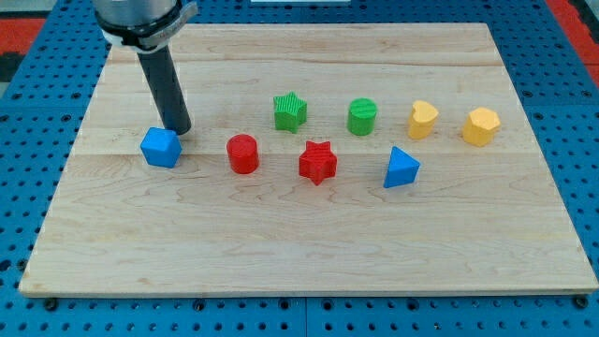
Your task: Move the green star towards the green circle
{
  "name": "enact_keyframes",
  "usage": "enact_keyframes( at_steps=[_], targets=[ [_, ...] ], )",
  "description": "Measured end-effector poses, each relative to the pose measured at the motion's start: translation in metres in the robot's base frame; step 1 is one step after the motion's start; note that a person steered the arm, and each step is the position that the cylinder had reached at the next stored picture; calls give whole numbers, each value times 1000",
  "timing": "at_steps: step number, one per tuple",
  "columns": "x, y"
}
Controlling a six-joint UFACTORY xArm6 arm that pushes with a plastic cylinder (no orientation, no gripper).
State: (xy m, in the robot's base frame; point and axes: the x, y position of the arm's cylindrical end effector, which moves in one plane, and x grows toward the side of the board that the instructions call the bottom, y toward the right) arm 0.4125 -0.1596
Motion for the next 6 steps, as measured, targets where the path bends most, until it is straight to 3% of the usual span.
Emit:
enact_keyframes(
  at_steps=[1, 2, 6],
  targets=[
    [5, -12],
    [-7, 12],
    [-14, 148]
  ],
)
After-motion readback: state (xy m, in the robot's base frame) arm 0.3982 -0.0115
